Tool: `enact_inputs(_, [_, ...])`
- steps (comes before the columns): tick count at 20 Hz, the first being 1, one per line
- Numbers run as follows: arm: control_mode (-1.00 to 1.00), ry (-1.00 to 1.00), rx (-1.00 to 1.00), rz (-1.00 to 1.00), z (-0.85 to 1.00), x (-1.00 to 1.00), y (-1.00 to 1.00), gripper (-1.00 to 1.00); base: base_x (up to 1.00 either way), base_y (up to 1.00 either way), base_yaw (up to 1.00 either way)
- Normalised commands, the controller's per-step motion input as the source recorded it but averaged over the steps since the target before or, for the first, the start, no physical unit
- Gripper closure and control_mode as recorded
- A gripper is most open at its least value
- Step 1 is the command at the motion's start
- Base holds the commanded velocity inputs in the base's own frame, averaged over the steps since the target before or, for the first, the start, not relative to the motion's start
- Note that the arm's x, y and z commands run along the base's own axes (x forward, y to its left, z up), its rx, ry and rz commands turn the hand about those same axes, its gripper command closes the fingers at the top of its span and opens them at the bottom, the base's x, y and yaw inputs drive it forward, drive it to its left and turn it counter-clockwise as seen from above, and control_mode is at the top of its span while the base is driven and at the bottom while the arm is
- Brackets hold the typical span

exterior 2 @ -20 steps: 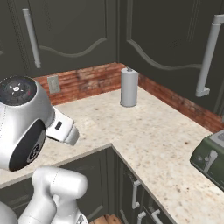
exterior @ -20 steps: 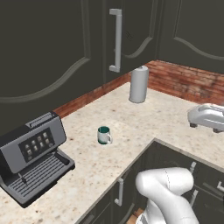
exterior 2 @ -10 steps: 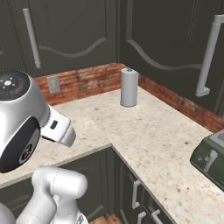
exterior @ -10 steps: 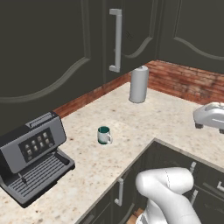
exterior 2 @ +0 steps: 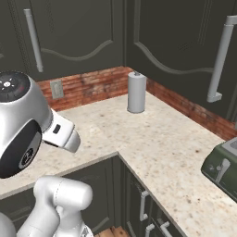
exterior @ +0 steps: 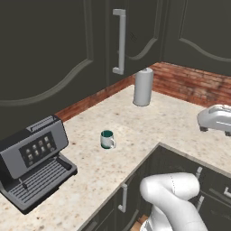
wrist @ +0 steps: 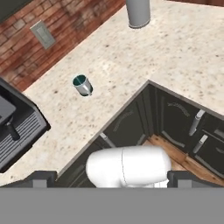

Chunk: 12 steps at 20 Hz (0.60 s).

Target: Clear the mugs and bowl far away from the sink.

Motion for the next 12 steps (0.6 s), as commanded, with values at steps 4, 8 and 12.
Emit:
enact_inputs(4, [1.00, 0.00, 0.00, 0.00, 0.00, 0.00, -0.04, -1.00, -0.35, -0.20, -0.04])
enact_inputs(8, [1.00, 0.00, 0.00, 0.00, 0.00, 0.00, 0.00, -1.00, -0.53, -0.38, -0.21])
enact_inputs(12, [1.00, 0.00, 0.00, 0.00, 0.00, 0.00, 0.00, -1.00, -0.19, -0.13, -0.67])
